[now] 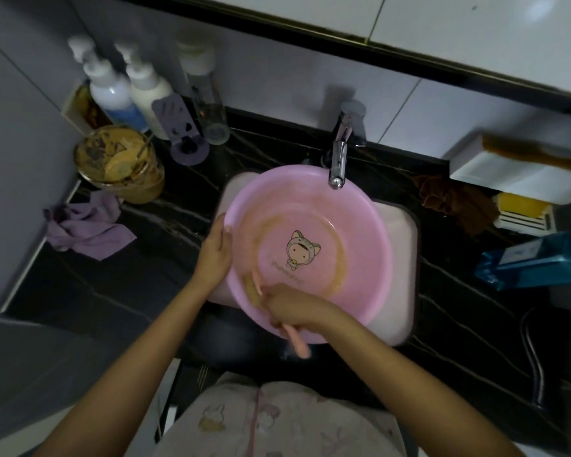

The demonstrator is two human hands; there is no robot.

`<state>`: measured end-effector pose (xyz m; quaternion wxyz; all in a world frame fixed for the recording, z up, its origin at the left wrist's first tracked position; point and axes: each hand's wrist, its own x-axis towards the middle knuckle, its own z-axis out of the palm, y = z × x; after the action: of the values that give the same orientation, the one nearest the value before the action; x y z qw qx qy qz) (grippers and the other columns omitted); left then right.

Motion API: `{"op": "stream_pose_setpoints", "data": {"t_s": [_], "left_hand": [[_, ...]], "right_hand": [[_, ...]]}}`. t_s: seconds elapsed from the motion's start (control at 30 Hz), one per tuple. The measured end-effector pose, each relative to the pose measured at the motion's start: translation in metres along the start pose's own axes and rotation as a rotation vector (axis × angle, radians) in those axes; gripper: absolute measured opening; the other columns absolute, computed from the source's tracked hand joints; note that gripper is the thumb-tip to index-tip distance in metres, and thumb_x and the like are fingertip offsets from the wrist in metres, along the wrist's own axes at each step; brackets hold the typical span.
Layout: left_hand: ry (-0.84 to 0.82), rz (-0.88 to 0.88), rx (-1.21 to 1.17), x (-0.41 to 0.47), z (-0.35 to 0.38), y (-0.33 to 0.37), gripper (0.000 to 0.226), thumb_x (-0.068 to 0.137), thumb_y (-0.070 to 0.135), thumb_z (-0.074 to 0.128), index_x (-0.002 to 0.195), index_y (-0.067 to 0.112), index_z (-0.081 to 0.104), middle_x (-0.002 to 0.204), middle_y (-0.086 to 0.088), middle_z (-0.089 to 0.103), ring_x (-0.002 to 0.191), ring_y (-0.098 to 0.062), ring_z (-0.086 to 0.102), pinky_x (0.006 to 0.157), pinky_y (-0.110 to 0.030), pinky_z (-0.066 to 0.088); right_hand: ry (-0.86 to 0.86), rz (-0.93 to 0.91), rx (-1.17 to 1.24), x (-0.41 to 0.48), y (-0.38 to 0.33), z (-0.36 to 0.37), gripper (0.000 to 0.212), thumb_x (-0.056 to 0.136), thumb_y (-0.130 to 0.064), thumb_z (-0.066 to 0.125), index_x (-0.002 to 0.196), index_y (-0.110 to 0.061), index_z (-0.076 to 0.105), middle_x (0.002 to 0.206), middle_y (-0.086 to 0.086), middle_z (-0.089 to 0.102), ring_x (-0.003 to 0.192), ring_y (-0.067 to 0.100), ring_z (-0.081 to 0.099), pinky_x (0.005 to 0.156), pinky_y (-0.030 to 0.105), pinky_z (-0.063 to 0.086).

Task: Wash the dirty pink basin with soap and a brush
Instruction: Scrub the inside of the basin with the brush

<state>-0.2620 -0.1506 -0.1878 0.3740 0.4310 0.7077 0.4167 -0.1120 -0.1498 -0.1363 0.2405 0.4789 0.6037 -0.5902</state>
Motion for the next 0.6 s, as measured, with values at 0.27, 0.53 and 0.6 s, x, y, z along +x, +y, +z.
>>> {"op": "stream_pose_setpoints", "data": {"t_s": [0.27, 0.53, 0.6], "left_hand": [[-0.076, 0.072, 0.079, 0.002, -0.005, 0.003, 0.038, 0.096, 0.036, 0.034, 0.129, 0.020, 0.043, 0.118, -0.003, 0.056, 0.102, -0.014, 0.056, 0.083, -0.024, 0.044], [-0.078, 0.077, 0.123, 0.000, -0.007, 0.005, 0.037, 0.098, 0.031, 0.036, 0.133, 0.020, 0.041, 0.120, -0.001, 0.053, 0.103, -0.013, 0.053, 0.081, -0.018, 0.040], [-0.092, 0.099, 0.126, 0.001, -0.007, 0.006, 0.044, 0.094, 0.037, 0.031, 0.134, 0.020, 0.041, 0.121, 0.000, 0.052, 0.105, -0.013, 0.053, 0.082, -0.022, 0.040]], "right_hand": [[0.273, -0.218, 0.437, 0.033, -0.038, -0.020, 0.031, 0.103, -0.031, 0.031, 0.119, -0.010, 0.047, 0.068, 0.005, 0.047, 0.056, 0.015, 0.046, 0.054, 0.028, 0.042], [0.229, -0.346, 0.444, 0.029, -0.014, -0.024, 0.029, 0.099, -0.011, 0.036, 0.126, -0.010, 0.048, 0.063, 0.004, 0.051, 0.044, 0.002, 0.054, 0.042, 0.018, 0.042], [0.371, -0.393, 0.606, 0.041, -0.036, -0.045, 0.023, 0.099, -0.024, 0.041, 0.112, -0.013, 0.055, 0.073, 0.006, 0.058, 0.064, 0.007, 0.062, 0.052, 0.021, 0.047]]}}
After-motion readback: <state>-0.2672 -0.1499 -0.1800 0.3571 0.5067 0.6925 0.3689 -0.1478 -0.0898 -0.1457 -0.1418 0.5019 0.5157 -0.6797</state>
